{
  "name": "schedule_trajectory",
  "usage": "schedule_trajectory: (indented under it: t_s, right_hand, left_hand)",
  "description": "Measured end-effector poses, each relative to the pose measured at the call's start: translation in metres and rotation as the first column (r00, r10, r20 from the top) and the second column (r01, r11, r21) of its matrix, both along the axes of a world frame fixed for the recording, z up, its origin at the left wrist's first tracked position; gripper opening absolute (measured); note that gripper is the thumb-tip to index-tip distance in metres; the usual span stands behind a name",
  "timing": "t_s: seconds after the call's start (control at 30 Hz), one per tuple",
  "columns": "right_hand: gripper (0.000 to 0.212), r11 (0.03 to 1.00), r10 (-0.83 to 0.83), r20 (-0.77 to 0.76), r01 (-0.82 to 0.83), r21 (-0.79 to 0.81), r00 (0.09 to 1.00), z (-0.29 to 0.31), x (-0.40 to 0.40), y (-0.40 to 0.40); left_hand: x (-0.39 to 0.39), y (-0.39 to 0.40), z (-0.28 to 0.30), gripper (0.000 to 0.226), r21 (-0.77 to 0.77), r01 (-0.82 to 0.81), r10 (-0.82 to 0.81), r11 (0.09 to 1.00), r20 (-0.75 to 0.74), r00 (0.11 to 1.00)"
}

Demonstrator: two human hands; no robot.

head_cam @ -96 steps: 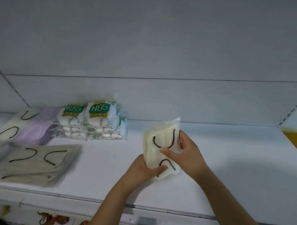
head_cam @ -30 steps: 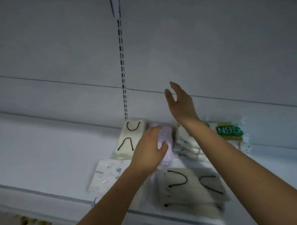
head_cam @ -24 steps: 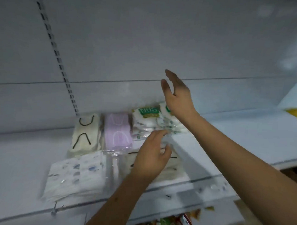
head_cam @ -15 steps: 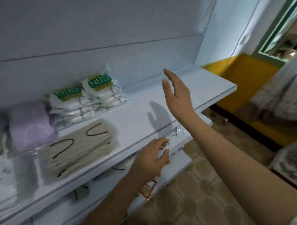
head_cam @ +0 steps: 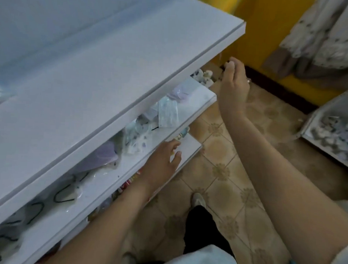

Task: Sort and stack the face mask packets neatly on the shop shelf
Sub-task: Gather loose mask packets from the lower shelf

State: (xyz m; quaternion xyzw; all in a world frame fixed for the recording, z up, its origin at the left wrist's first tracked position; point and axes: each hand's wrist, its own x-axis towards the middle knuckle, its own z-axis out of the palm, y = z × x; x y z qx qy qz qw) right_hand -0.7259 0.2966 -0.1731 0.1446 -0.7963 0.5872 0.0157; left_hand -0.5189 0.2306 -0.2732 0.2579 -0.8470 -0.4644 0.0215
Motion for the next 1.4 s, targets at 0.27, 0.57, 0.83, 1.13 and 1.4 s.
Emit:
schedule_trajectory:
  t_s: [0.27, 0.57, 0.83, 1.13, 1.4]
  right_hand:
    - [0.036, 0.92, 0.195, 0.468, -0.326, 0.218, 0.862, -0.169, -0.095, -0.049]
    - [0.088, 0.327, 0.771, 0.192, -0.636, 0.699, 0.608, -0.278, -0.084, -0.096]
    - [0.03, 0.49, 0.786, -0.131, -0.48, 0.727, 0.604, -0.305, -0.076, -0.086]
    - [0.024, 0.847, 0.482, 0.337, -0.528, 0.057, 0.809, -0.256, -0.048, -0.104]
    - [0.036, 0.858, 0.36, 0.716, -0.513, -0.003, 0.598, -0.251, -0.071, -0.117]
  left_hand:
    - [-0.12, -0.06, -0.099, 0.035, -0.109, -0.436, 0.449, 0.893, 0.172, 0.877]
    - [-0.191, -0.165, -0.167, 0.032, -0.406, -0.62, 0.687, 0.671, 0.024, 0.727]
    - [-0.206, -0.204, -0.172, 0.045, -0.534, -0.518, 0.689, 0.668, 0.183, 0.701]
    - [-0.153, -0.107, -0.137, 0.033, 0.103, -0.772, 0.778, 0.628, -0.101, 0.62]
    - [-0.14, -0.096, -0.137, 0.041, 0.277, -0.412, 0.427, 0.868, 0.007, 0.904]
